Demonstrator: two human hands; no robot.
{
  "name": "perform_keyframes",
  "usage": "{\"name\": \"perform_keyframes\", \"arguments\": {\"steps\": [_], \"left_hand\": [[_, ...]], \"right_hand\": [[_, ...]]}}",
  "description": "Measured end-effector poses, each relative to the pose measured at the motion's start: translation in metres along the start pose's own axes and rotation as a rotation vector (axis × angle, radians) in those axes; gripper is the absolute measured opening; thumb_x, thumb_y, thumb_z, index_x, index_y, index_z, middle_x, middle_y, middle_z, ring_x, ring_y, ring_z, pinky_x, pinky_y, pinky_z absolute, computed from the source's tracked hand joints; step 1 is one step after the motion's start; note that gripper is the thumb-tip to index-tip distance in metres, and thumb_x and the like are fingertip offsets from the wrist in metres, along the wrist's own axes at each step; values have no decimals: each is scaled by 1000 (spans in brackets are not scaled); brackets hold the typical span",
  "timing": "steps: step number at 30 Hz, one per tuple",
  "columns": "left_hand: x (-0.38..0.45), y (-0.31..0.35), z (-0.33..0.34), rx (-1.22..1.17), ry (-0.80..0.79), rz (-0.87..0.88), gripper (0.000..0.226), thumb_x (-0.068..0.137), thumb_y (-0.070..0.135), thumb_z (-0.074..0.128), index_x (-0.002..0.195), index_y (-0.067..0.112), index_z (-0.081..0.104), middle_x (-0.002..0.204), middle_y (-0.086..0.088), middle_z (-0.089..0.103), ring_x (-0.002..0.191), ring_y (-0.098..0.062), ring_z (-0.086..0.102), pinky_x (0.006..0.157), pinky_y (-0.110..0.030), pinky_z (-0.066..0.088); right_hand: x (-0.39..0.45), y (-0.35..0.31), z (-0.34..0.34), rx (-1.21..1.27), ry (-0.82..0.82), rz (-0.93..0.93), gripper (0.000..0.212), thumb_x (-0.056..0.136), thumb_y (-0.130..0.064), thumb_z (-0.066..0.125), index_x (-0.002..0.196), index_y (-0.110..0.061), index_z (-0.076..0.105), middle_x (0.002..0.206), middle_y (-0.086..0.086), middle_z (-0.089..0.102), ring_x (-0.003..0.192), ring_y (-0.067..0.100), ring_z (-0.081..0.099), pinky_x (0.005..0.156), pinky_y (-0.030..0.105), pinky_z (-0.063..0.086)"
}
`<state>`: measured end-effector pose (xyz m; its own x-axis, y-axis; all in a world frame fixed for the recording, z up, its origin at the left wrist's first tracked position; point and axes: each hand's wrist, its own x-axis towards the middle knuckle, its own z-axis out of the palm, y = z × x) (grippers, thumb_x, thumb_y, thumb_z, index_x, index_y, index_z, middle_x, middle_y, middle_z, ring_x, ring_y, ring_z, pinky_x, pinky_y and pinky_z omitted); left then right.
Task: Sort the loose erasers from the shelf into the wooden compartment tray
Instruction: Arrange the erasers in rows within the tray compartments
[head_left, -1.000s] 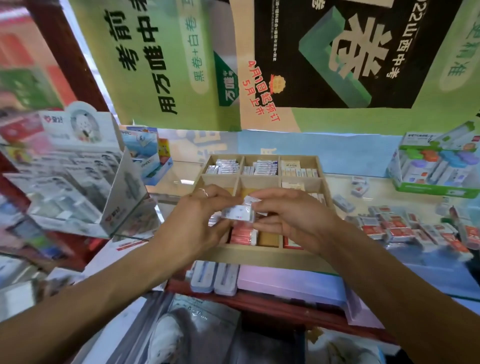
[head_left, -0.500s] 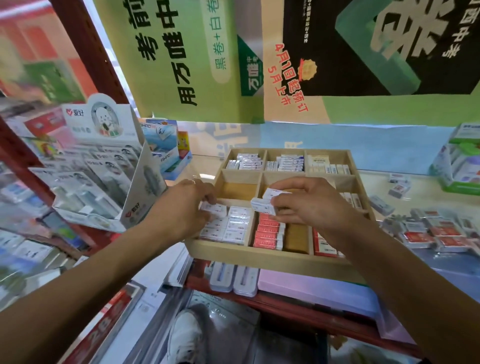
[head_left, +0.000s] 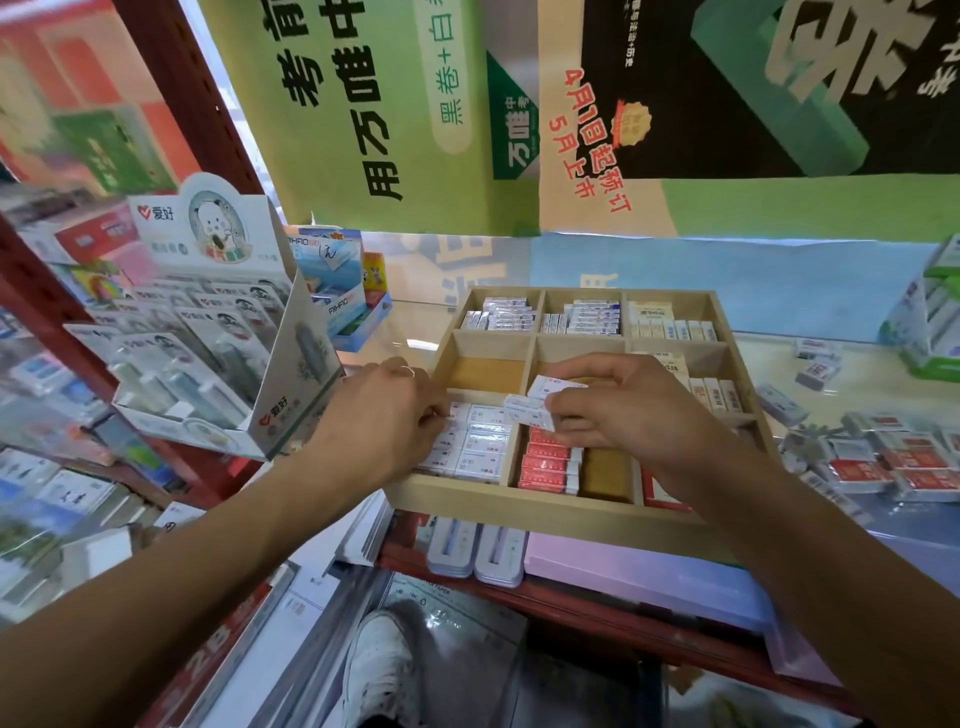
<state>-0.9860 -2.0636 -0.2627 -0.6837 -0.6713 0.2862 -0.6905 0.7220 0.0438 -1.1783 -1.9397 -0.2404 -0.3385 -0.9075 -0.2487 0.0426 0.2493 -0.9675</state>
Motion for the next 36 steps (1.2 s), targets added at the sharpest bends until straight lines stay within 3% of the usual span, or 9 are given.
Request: {"name": "perform_keyframes", "arguments": {"steps": [5,10,14,17,19,24,27,30,36], "left_hand": [[-3,-5,-5,-161,-29,16,17,79,23,63,89,27,76,91,2,72,86,-20,61,77,-40,53],[-18,13,-24,-616,-43,-89,22,81,19,76,101,28,73,97,15,70,92,-2,63,82,-13,47],[-23,28,-30,-977,-90,-216,19,79,12,76,97,12,69,87,-4,73,84,-10,70,76,-15,52],[-22,21,-30,-922,-95,-306,13,80,13,76,91,14,70,81,-2,74,83,-5,70,75,-18,53],[-21,10,-27,-747,-129,-299,8,81,21,76,87,25,72,79,7,74,83,1,67,76,-21,52],[-22,3,-24,-573,-114,-263,10,86,26,70,89,35,74,86,18,71,84,8,61,64,-8,47],[-23,3,-21,-410,-47,-252,6,85,28,71,90,30,74,91,15,70,88,1,59,74,-16,47],[-23,-1,-15,-159,32,-101,10,81,24,71,90,28,74,95,4,70,97,-19,56,86,-37,48],[-23,9,-19,-218,-104,48,26,74,27,63,96,28,76,103,4,70,98,-17,60,87,-40,50]], "right_hand": [[-3,2,3,-3,-23,-18,25,83,-1,69,103,-16,68,93,13,74,82,22,73,68,27,60],[-4,0,8,139,-129,17,25,87,0,65,110,-9,64,92,16,74,83,25,73,74,30,60],[-6,0,16,210,-186,34,24,88,0,65,111,-7,63,95,18,73,84,28,73,73,30,60],[-5,3,17,119,-117,18,25,86,-3,68,110,-11,63,92,15,74,80,25,74,70,29,61],[-4,6,16,23,-57,-10,26,86,-5,69,111,-13,64,90,12,74,76,22,74,67,28,61],[-4,11,15,-134,-55,-54,26,87,-11,69,113,-16,65,91,9,73,76,16,73,72,27,60],[-4,10,16,-183,-63,-76,26,87,-13,69,113,-17,65,92,8,73,76,15,73,72,26,60],[-4,11,16,-212,-60,-96,27,87,-13,69,114,-16,65,91,9,73,77,16,72,73,28,60],[-3,14,10,-370,-3,-168,24,88,-17,67,110,-25,66,82,6,72,74,18,71,77,41,60]]}}
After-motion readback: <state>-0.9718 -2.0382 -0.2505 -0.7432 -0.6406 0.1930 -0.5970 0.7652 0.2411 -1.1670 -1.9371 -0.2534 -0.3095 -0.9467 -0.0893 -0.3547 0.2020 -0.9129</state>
